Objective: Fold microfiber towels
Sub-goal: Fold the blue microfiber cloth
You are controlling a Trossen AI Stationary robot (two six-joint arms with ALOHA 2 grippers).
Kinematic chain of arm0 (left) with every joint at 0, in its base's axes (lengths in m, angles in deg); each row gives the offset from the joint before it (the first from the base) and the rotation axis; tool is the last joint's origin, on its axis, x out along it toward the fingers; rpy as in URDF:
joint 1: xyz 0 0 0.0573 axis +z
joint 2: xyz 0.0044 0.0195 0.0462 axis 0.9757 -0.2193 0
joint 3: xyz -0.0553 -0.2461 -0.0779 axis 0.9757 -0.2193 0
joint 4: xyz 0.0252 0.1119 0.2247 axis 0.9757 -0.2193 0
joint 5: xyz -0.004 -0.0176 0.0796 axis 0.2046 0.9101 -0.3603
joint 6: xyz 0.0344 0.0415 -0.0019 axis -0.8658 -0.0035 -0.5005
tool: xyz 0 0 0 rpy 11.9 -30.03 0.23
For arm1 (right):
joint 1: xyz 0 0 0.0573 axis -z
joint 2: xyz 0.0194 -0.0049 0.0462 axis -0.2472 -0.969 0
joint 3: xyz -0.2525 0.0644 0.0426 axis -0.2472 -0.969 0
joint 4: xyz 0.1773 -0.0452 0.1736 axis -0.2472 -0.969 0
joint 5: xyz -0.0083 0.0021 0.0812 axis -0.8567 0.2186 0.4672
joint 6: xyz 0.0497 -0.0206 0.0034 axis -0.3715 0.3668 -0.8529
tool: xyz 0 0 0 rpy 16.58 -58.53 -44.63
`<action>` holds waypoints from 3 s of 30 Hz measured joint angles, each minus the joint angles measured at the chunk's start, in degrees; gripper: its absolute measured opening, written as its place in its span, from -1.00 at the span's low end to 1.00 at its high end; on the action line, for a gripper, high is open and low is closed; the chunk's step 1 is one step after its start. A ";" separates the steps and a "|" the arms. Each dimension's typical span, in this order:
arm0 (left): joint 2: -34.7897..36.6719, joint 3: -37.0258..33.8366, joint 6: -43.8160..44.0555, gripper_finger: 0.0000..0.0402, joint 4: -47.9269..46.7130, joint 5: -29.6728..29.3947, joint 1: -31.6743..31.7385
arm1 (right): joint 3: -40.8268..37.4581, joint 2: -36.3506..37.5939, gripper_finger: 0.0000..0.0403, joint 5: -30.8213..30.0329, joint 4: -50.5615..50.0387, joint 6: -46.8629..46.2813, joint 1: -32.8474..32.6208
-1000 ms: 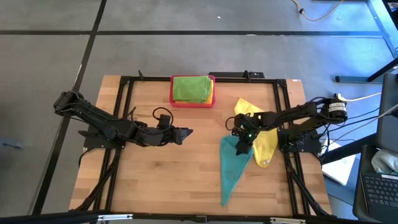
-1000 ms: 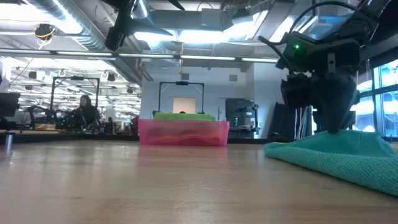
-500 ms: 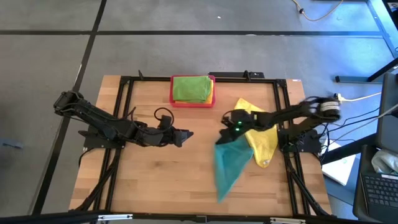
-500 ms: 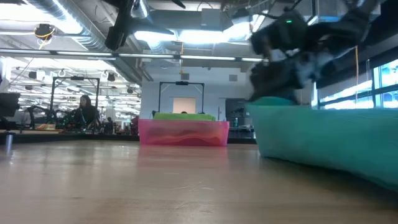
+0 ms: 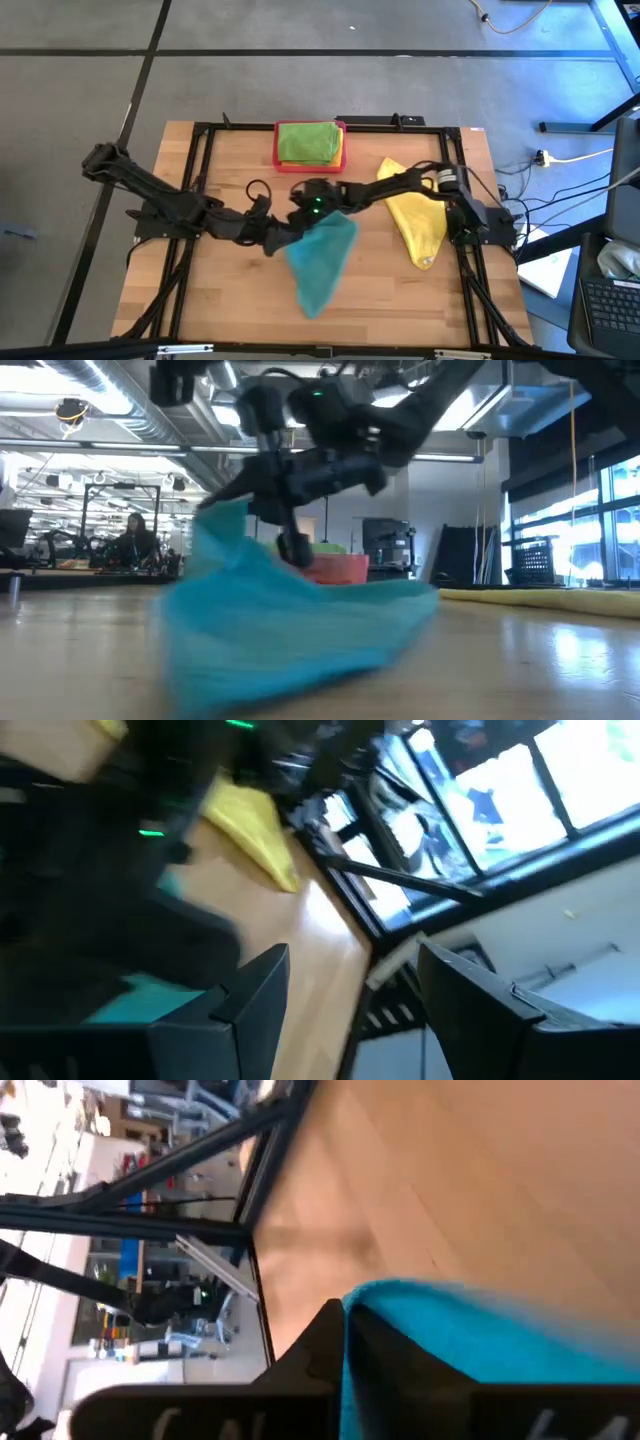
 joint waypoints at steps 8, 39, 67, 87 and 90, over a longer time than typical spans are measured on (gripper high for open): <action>2.47 0.00 -2.28 0.06 -0.70 -2.87 -4.70 | 8.70 -3.99 -0.27 7.73 -8.20 6.10 3.04; 2.43 0.00 9.02 0.06 -16.25 -15.19 -6.10 | 0.88 6.53 0.06 -1.19 -71.95 67.92 12.17; 2.43 0.00 8.81 0.06 -17.40 -14.96 -6.21 | -6.48 8.91 0.06 19.41 -47.96 52.10 5.25; 2.43 0.00 7.07 0.06 -17.40 -14.15 -6.62 | 4.24 8.88 0.06 -9.84 -77.17 63.34 9.04; 2.43 0.00 6.24 0.06 -17.41 -15.24 -6.60 | 1.06 8.91 0.06 -0.57 -71.23 60.06 10.55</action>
